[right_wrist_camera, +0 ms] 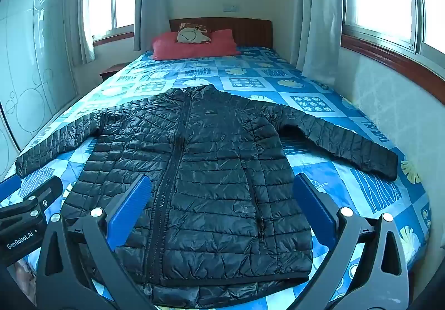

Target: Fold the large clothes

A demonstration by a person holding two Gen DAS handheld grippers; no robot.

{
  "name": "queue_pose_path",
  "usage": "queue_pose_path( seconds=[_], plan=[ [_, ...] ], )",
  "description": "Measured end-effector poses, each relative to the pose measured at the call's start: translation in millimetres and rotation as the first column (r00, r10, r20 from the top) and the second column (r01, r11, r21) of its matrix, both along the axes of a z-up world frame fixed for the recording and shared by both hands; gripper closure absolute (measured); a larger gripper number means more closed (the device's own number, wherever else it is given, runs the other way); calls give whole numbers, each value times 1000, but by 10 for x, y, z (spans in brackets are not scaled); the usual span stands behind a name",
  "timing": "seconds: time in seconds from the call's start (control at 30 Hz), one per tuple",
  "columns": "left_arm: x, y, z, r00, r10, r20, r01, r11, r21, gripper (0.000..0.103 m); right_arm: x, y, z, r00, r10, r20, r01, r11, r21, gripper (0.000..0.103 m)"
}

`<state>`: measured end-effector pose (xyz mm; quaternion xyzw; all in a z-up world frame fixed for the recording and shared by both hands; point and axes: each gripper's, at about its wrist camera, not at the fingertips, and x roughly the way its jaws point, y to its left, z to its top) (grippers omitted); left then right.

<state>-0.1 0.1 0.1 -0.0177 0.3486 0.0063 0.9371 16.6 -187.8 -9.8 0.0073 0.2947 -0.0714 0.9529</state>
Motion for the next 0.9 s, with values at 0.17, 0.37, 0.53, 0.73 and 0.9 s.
queue_pose_path(
  seconds=[0.17, 0.37, 0.53, 0.73, 0.9],
  plan=[
    [-10, 8, 7, 1000, 2, 2, -2, 1000, -2, 5, -4, 10, -4, 1000, -4, -2, 4, 1000, 3, 2],
    [-59, 8, 10, 1000, 6, 2, -6, 1000, -2, 5, -7, 35, -25, 1000, -2, -2, 2, 1000, 0, 2],
    [-21, 26, -6, 1000, 10, -7, -10, 1000, 4, 5, -8, 49, -4, 1000, -2, -3, 2, 1000, -3, 2],
    [-24, 16, -11, 1000, 11, -7, -11, 1000, 7, 5, -17, 52, 5, 1000, 1, -1, -1, 1000, -3, 2],
    [-31, 0, -4, 1000, 13, -5, -13, 1000, 13, 5, -20, 48, 9, 1000, 1, -2, -1, 1000, -2, 2]
  ],
)
